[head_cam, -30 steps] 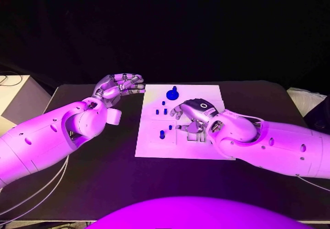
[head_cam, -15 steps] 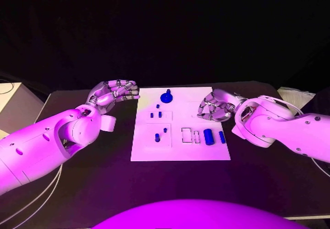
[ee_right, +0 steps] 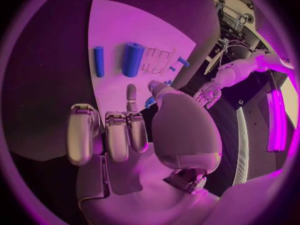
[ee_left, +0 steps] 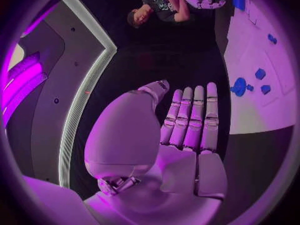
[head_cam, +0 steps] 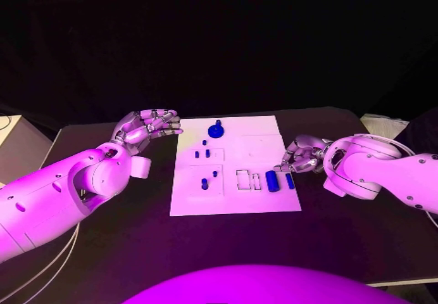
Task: Assemble the parts on the task board
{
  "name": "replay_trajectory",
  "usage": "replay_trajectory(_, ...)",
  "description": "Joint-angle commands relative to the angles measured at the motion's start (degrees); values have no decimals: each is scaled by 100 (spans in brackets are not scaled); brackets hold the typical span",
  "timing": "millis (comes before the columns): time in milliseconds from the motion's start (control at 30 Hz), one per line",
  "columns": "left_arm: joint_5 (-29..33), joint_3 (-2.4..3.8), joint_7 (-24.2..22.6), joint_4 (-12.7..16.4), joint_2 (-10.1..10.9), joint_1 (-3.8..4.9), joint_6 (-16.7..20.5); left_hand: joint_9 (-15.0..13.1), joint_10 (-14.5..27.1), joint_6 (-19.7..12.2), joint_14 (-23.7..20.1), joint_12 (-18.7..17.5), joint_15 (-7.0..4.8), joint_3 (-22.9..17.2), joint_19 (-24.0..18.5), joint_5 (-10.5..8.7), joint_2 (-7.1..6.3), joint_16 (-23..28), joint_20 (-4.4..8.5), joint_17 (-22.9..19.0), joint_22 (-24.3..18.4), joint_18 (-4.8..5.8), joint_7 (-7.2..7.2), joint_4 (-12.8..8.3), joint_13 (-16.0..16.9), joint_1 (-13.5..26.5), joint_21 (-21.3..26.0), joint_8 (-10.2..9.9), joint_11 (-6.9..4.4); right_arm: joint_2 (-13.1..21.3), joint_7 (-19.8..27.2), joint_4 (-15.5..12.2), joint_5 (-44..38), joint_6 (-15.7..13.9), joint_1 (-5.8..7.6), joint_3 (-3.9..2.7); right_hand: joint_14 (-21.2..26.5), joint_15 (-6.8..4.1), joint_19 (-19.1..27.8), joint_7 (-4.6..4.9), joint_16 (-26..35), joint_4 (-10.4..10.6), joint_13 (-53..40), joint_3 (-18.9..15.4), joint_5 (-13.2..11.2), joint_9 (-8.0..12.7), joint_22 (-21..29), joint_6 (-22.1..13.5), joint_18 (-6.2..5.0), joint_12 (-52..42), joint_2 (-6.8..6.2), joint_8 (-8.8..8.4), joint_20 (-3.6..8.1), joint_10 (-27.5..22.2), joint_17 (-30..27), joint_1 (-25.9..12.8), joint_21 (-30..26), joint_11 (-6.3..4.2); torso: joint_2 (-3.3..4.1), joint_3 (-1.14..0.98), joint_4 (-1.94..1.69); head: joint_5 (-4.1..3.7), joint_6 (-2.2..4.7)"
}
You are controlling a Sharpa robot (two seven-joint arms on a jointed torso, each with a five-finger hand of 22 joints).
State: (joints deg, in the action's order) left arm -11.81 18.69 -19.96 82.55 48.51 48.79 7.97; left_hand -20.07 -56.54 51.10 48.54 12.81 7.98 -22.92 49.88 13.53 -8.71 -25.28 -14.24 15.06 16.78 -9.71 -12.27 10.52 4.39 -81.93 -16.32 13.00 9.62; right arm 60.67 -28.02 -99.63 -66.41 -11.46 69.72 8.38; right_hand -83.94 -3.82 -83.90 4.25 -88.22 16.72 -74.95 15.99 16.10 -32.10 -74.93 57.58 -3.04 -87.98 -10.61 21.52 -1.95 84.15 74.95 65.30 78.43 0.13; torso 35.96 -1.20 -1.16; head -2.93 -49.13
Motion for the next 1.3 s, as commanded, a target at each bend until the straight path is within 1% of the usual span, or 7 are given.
replay_trajectory(33, 24, 3, -73, 28, -8, -8, -118, 6, -33, 2, 26, 16, -15, 12, 38, 0, -3, -20, 7, 9, -9, -68, 28, 31, 9, -58, 23, 23, -12, -19, -359, -16, -90, 304, -40, 21, -537, -42, -471, -25, -39, 4, -1352, -116, 13, -32, -1117, 43, 102, -38, -2, 42, 40, 479, 1153, -177, 33, -50, -16, 3, 42, 9, -12)
replay_trajectory(133, 23, 3, -74, 39, -8, -8, -149, 12, -29, -8, 10, 0, -11, 26, 40, -2, -27, -10, 8, 10, -15, -64, 20, 49, 1, -42, 33, 17, -5, -70, -404, -8, -171, 272, -76, 37, -536, -65, -468, -56, -40, 1, -1350, -346, 413, -106, -1129, 61, 102, -28, -3, 116, 60, 474, 1155, -426, 36, -76, -18, 4, 48, 2, -19)
replay_trajectory(200, 21, 3, -73, 45, -8, -9, -167, 12, -29, -8, 10, 0, -11, 26, 40, -2, -27, -10, 8, 10, -15, -64, 20, 49, 1, -42, 33, 17, -5, -117, -428, 15, -240, 259, -91, 43, -536, -70, -467, -64, -41, 5, -1348, -411, 422, -127, -1130, 66, 102, -23, 0, 140, 64, 472, 1158, -489, 32, -82, -21, 7, 45, -5, -29)
replay_trajectory(367, 16, 3, -71, 52, -8, -9, -199, 15, -20, -11, -5, -12, -6, 32, 38, -1, -35, -1, 7, 9, -19, -62, 17, 57, -5, -37, 41, 16, -1, -257, -459, 123, -319, 273, -132, 57, -539, -80, -467, -78, -46, 7, -1333, -614, 324, -183, -1141, 55, 104, 0, 39, 195, 74, 459, 1173, -633, 45, -95, -24, 21, 33, -15, -22)
replay_trajectory(767, 7, 3, -61, 58, 5, -9, -227, 18, -9, -13, -21, -25, -1, 34, 35, 0, -42, 8, 5, 9, -24, -59, 16, 61, -10, -39, 50, 15, 2, -567, -520, 441, -510, 552, -299, 78, -540, -99, -468, -114, -48, 6, -1302, -1115, 2, -322, -1163, 71, 108, 56, 209, 349, 86, 432, 1182, -660, 69, -121, -12, 13, 40, 6, -65)
replay_trajectory(1033, 7, 3, -59, 58, 16, -9, -222, 18, -5, -12, -27, -30, 1, 34, 33, 1, -43, 12, 5, 9, -26, -58, 15, 61, -12, -42, 54, 16, 4, -627, -560, 551, -711, 784, -325, 85, -540, -110, -470, -129, -49, 4, -1287, -1190, -59, -358, -1174, 91, 113, 79, 250, 399, 92, 420, 1187, -647, 95, -135, -14, 12, 43, 12, -80)
replay_trajectory(1300, 7, 3, -52, 54, 12, -9, -223, 18, -5, -12, -27, -30, 1, 34, 33, 1, -43, 12, 5, 9, -26, -58, 15, 61, -12, -42, 54, 16, 4, -739, -566, 605, -849, 650, -401, 88, -543, -122, -472, -144, -53, -11, -1279, -1288, -122, -409, -1186, 73, 117, 98, 281, 460, 103, 412, 1200, -485, 115, -149, -10, 11, 43, -6, -80)
